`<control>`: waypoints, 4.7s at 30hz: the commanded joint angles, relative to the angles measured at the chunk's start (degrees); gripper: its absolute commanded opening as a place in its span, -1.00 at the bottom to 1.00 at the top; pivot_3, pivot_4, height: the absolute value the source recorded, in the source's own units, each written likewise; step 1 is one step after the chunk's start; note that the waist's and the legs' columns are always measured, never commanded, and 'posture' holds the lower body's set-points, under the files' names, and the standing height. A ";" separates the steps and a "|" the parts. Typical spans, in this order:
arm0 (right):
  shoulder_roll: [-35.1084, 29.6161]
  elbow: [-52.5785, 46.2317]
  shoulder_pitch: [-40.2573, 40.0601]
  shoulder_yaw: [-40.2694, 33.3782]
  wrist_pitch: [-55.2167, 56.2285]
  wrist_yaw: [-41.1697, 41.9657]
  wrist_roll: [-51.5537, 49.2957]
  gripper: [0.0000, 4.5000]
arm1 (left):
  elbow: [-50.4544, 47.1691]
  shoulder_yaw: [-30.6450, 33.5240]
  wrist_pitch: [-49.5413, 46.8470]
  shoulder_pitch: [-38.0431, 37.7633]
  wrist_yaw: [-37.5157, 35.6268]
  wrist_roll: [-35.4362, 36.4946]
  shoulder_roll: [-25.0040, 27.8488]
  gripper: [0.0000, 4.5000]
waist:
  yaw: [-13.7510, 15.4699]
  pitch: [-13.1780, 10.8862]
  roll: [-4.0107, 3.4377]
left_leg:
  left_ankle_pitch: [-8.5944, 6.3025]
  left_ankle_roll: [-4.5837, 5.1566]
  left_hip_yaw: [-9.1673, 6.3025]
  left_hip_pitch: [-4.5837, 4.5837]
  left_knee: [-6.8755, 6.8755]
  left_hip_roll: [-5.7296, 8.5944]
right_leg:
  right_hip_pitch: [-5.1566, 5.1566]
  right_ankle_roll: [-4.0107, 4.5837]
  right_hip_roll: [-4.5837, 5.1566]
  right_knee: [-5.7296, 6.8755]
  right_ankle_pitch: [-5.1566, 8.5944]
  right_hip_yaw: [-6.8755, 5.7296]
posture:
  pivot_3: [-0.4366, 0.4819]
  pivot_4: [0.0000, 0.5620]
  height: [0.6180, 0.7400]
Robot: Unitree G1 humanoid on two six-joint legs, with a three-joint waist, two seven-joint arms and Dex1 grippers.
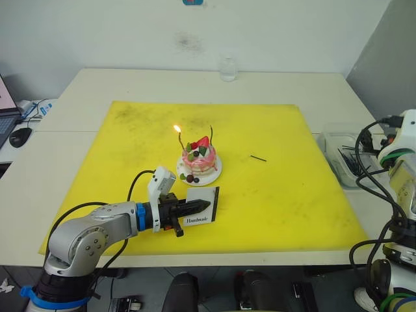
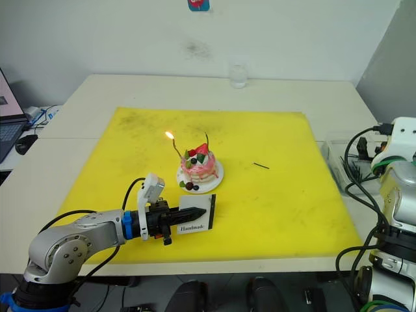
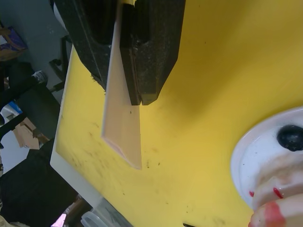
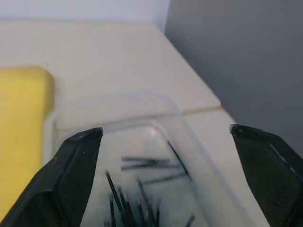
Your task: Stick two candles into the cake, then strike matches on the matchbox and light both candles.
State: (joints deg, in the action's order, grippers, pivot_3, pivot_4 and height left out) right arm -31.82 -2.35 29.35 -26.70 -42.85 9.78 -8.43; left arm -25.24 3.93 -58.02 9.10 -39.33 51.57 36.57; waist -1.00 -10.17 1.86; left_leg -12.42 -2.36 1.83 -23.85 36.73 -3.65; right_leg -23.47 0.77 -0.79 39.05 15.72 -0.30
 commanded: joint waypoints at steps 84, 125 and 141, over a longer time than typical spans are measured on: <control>13.83 -23.88 -29.17 32.29 10.61 10.39 0.49 -0.13 | -0.94 1.20 -1.55 3.15 -2.49 1.06 4.22 -1.00 | -0.55 0.00 0.01 | 0.00 0.00 -0.15 0.03 0.06 -0.03 | 0.05 -0.11 0.10 -0.02 -0.06 -0.10 | -0.05 -0.47 1.00; 18.24 -18.45 -31.10 35.59 18.37 9.15 3.20 -0.99 | -0.02 0.37 -1.87 4.36 -2.87 0.83 3.66 -1.00 | -0.61 0.21 0.29 | 0.00 0.00 -0.19 0.20 0.06 -0.11 | 0.19 -0.09 0.09 0.03 -0.06 -0.10 | -0.05 -0.47 1.00; 7.86 -38.41 -25.89 33.03 6.78 17.22 -2.64 -0.99 | 1.56 1.21 -5.30 8.23 2.15 5.10 -2.57 -1.00 | -0.47 0.17 0.25 | 0.00 0.00 -0.19 0.11 0.11 -0.04 | 0.14 -0.10 0.09 0.02 -0.07 -0.08 | -0.05 -0.47 1.00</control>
State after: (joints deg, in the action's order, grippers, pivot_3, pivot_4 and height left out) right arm -23.07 -35.60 2.19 7.69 -34.03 25.13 -8.81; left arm -23.43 3.87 -62.79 16.33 -37.90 54.80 34.41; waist -1.46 -9.99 2.10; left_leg -12.42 -2.37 1.64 -23.74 36.85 -3.68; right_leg -23.31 0.65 -0.69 39.07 15.64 -0.40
